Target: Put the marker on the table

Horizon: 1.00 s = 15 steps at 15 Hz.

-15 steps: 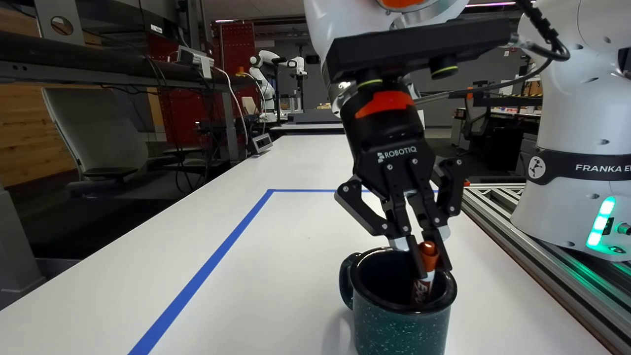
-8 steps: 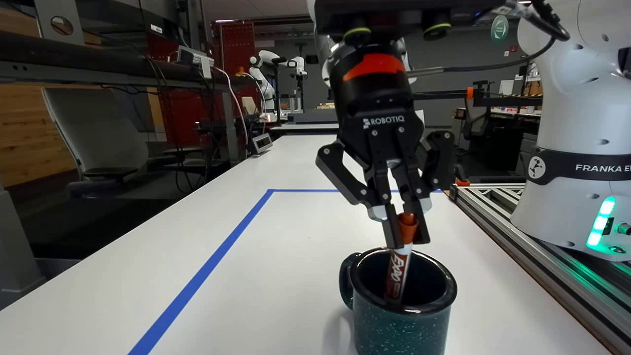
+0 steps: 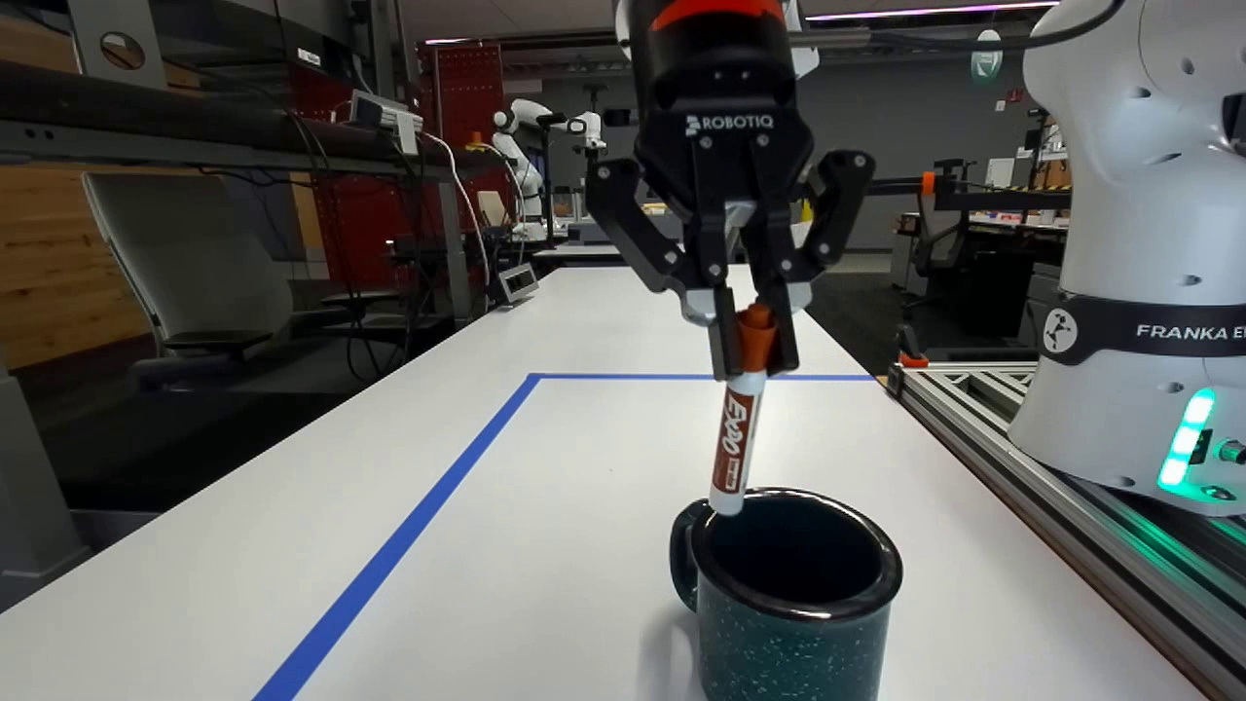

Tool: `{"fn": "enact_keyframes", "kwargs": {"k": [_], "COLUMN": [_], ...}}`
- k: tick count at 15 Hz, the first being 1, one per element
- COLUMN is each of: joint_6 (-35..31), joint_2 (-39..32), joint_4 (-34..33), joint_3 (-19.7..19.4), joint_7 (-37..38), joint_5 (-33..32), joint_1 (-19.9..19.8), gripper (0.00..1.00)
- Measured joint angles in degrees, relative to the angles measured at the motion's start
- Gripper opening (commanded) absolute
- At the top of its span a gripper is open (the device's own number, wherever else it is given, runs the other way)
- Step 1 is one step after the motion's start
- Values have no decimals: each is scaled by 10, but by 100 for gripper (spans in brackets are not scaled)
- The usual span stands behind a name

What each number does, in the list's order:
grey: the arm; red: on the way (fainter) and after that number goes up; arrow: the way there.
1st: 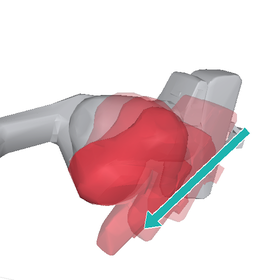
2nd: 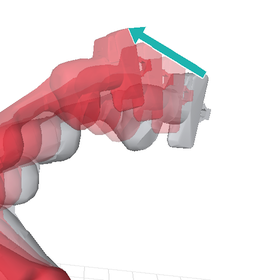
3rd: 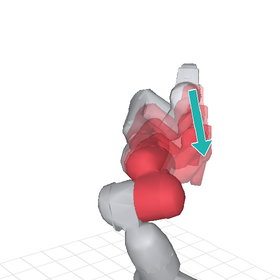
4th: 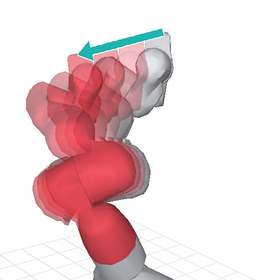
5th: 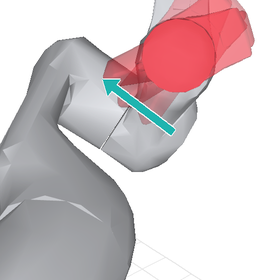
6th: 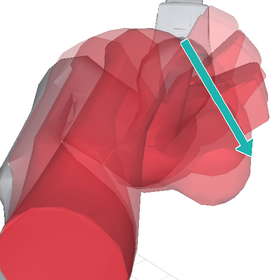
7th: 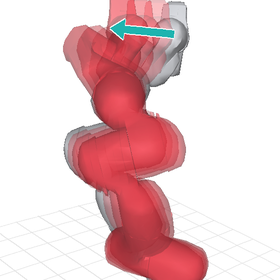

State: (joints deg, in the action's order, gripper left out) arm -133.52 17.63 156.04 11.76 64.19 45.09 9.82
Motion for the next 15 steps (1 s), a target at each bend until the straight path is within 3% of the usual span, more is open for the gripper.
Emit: {"fn": "enact_keyframes", "kwargs": {"k": [6, 15], "joint_6": [3, -10], "joint_2": [59, 52], "joint_4": [0, 12], "joint_3": [3, -28], "joint_7": [128, 153], "joint_5": [-113, -185], "joint_1": [-38, -86], "gripper": [5, 5]}}
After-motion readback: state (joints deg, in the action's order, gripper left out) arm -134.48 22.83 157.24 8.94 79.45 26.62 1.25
